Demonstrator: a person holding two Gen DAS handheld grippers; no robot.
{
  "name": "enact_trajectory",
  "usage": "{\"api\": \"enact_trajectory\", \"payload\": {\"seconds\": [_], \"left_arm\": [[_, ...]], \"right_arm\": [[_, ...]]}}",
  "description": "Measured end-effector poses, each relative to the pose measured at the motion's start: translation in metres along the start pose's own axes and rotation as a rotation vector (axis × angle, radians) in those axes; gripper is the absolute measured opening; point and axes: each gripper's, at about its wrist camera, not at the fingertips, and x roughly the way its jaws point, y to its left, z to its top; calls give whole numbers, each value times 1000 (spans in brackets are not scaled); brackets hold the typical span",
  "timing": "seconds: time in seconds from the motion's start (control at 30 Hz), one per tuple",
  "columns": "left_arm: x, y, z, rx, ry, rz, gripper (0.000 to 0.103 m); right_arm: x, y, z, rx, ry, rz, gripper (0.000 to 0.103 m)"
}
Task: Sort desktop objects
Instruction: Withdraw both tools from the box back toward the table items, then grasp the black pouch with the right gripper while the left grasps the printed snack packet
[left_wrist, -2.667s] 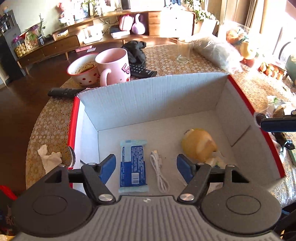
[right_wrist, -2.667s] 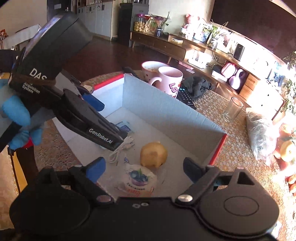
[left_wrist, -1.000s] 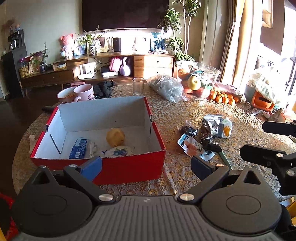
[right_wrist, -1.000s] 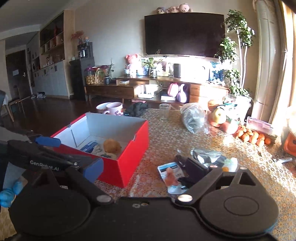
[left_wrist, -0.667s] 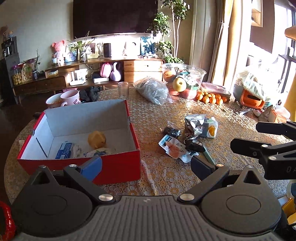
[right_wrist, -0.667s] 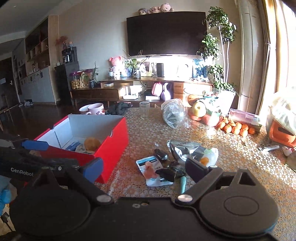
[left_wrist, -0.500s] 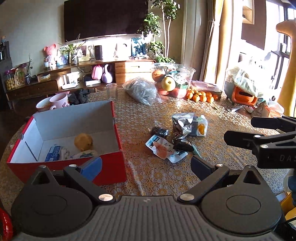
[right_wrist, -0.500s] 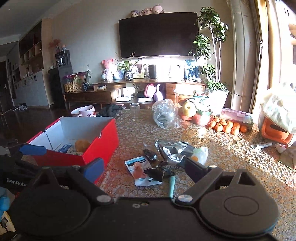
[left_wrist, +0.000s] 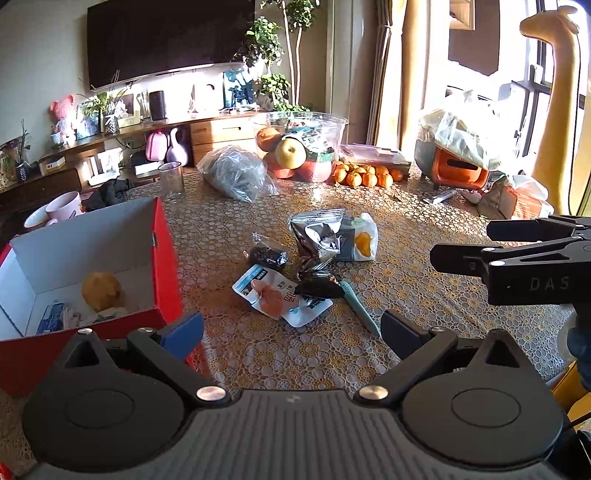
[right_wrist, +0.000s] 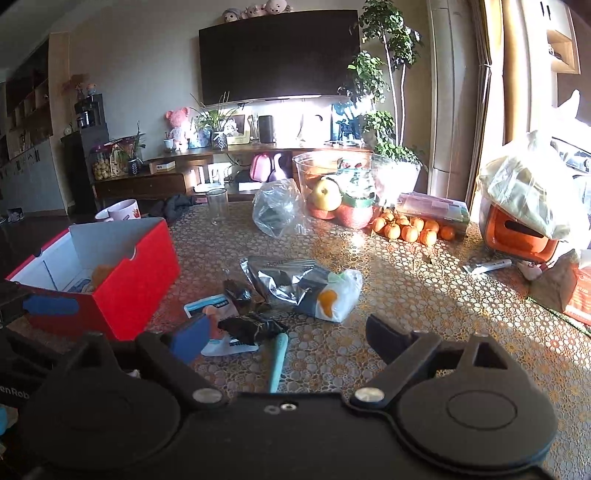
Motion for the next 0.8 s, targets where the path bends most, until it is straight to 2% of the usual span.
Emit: {"api": "enact_trajectory", "payload": {"seconds": [0.3,0.47,0.8], "left_arm": [[54,-10,-7,65,27,18,102],[81,-13,-10,96,37,23,102],[128,-2,-14,96,69,56,102]], "right_arm": [[42,-9,-12,-2,80,9,84],[69,-7,-11,-13,114,31,84],[110,8,-3,-48,148,89,84]]}}
